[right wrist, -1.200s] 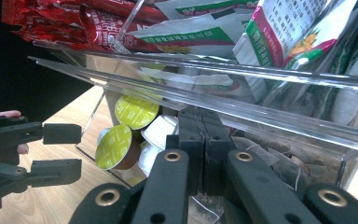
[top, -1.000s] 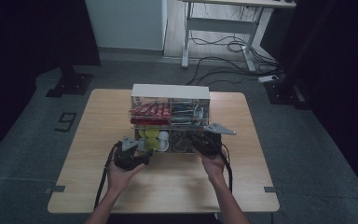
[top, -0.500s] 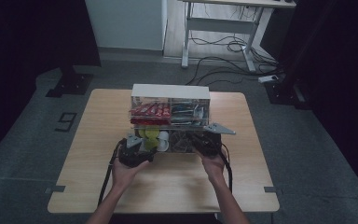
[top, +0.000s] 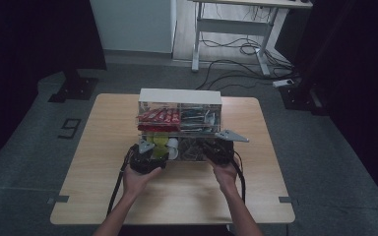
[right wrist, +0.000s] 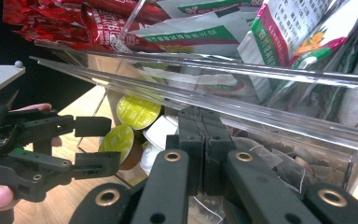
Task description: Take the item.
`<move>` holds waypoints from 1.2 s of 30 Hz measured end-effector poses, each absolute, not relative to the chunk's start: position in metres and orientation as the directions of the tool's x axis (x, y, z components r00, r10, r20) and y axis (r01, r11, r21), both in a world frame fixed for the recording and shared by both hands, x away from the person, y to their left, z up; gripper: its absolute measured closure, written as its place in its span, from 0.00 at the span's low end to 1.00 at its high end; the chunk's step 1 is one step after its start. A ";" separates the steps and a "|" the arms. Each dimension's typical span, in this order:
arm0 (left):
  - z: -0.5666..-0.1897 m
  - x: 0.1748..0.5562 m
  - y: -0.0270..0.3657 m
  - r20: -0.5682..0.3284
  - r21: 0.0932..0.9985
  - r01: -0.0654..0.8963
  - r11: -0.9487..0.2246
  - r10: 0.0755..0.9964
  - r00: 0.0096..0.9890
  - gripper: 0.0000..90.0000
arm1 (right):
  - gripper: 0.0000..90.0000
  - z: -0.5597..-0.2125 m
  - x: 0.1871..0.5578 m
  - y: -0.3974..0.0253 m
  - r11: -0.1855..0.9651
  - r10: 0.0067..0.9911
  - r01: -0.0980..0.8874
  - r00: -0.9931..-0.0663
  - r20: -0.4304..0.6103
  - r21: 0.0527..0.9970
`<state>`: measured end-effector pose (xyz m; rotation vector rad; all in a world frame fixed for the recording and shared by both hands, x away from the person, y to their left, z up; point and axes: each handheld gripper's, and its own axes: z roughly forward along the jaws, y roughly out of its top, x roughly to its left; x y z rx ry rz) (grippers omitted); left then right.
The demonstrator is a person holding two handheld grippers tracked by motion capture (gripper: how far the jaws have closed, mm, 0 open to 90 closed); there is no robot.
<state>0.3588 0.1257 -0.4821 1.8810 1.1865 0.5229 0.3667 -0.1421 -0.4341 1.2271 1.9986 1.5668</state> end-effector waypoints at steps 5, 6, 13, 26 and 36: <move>-0.483 0.360 0.124 -0.079 0.820 0.534 -0.205 0.884 0.462 0.31 | 0.98 -0.434 0.367 -0.142 0.027 0.776 0.425 -0.580 0.249 0.905; -0.483 0.360 0.124 -0.079 0.820 0.534 -0.205 0.884 0.462 0.31 | 0.98 -0.434 0.367 -0.142 0.027 0.776 0.425 -0.580 0.249 0.905; -0.485 0.360 0.122 -0.070 0.827 0.524 -0.203 0.889 0.453 0.29 | 0.98 -0.435 0.367 -0.142 0.026 0.776 0.426 -0.579 0.251 0.904; -0.488 0.357 0.118 -0.049 0.835 0.508 -0.214 0.889 0.456 0.27 | 0.98 -0.436 0.367 -0.141 0.022 0.776 0.427 -0.577 0.254 0.904; -0.489 0.356 0.114 -0.057 0.833 0.509 -0.216 0.882 0.467 0.33 | 0.98 -0.437 0.367 -0.141 0.022 0.776 0.425 -0.578 0.252 0.905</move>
